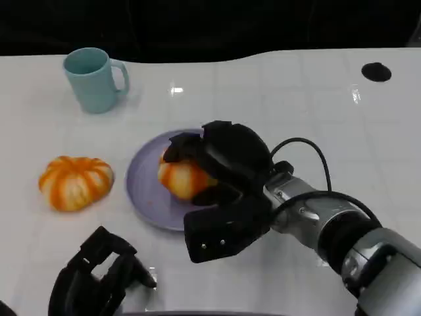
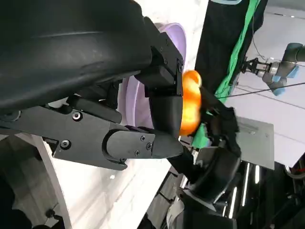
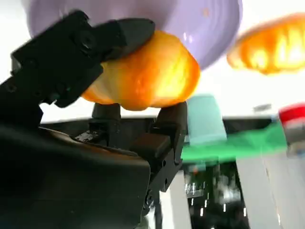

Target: Grasp the bread from the table and place it into the plate.

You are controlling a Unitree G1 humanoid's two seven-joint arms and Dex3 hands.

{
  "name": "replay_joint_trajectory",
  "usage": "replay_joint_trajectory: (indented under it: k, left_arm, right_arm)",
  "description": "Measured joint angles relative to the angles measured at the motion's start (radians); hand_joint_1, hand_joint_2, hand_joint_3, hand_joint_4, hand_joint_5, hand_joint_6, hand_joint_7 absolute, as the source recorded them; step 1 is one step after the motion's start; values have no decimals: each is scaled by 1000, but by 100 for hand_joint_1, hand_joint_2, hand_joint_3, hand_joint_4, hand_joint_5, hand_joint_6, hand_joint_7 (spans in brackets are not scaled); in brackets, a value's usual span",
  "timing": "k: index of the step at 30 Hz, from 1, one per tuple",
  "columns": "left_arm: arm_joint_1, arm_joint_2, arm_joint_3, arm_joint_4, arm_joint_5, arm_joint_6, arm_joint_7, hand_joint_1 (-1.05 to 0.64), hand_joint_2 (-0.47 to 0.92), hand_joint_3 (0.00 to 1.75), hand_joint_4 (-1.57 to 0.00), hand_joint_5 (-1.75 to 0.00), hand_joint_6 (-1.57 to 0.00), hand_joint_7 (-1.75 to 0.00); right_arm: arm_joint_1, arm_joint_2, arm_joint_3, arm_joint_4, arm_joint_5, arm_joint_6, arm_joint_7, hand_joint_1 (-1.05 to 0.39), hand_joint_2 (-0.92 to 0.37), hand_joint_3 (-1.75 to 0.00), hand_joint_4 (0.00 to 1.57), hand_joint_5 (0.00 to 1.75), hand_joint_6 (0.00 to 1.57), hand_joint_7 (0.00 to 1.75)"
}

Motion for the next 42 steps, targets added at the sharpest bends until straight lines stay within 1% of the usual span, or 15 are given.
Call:
replay_joint_trajectory:
  k: [2, 3, 5, 8, 10, 12, 15, 19, 22, 26, 29, 32, 35, 38, 42]
  left_arm:
    - [0, 0, 0, 0, 0, 0, 0, -52, 92, 26, -62, -175, -51, -151]
    - [0, 0, 0, 0, 0, 0, 0, -53, 92, 26, -62, -175, -51, -151]
    - [-1, 0, 0, 0, 0, 0, 0, -53, 92, 26, -62, -175, -51, -151]
    - [-2, 0, 0, 1, 0, 0, 0, -53, 92, 26, -63, -175, -52, -151]
    - [-2, 0, 0, 1, 0, 0, 0, -53, 92, 26, -63, -175, -52, -151]
    - [-2, 0, 0, 1, 1, 0, 0, -54, 92, 26, -63, -175, -52, -151]
    - [-3, 0, 0, 1, 0, 0, 0, -53, 92, 26, -63, -175, -52, -151]
    - [-8, 0, 1, 7, 0, 0, 0, -53, 92, 26, -62, -175, -51, -151]
    - [-15, 0, 1, 14, 0, 0, 0, -53, 92, 26, -62, -175, -51, -151]
    - [-17, 0, 1, 15, 1, 0, 0, -53, 92, 26, -62, -175, -51, -151]
    - [-20, 0, 1, 18, 1, 0, 0, -53, 92, 26, -61, -175, -50, -152]
    - [-22, 0, 1, 20, 1, -1, 0, -53, 92, 26, -61, -175, -50, -152]
    - [-24, 0, 1, 21, 1, -1, 0, -52, 92, 25, -61, -175, -50, -151]
    - [-26, -1, 2, 22, 1, -1, 0, -52, 92, 25, -61, -175, -51, -150]
    - [-26, -1, 1, 22, 1, -1, 0, -52, 92, 25, -61, -175, -51, -150]
  right_arm:
    - [-1, -1, 1, 0, 0, 8, 27, -62, -92, -34, 34, 19, 40, 1]
    - [-3, -1, 2, 0, 0, 14, 47, -66, -92, -37, 26, 15, 32, 0]
    - [-3, -1, 6, -1, -1, 20, 70, -71, -92, -41, 16, 10, 23, 0]
    - [-3, -1, 8, -5, 0, 28, 80, -75, -92, -44, 7, 5, 16, 0]
    - [-3, 0, 7, -8, 2, 32, 90, -76, -92, -44, 5, 4, 15, 0]
    - [-3, 0, 7, -11, 2, 33, 96, -81, -92, -46, 2, 2, 10, 0]
    - [-3, 0, -1, -17, 19, 35, 137, -90, -92, -48, 0, 0, 5, 0]
    - [-2, -3, -9, -26, 46, 20, 194, -95, -92, -47, 0, 0, 5, 0]
    - [7, -19, -35, -54, 75, -11, 231, -97, -92, -48, 0, 0, 5, 0]
    - [22, -48, -54, -85, 102, -41, 261, -94, -92, -48, 2, 1, 6, 1]
    - [52, -76, -87, -122, 146, -94, 290, -92, -92, -47, 4, 2, 7, 1]
    - [98, -109, -130, -173, 210, -145, 343, -91, -92, -47, 5, 3, 7, 1]
    - [134, -134, -161, -208, 247, -167, 382, -88, -92, -47, 9, 5, 10, 3]
    - [185, -162, -198, -263, 296, -212, 422, -87, -92, -46, 10, 5, 11, 3]
    - [210, -175, -205, -288, 313, -216, 448, -87, -92, -46, 10, 6, 11, 3]
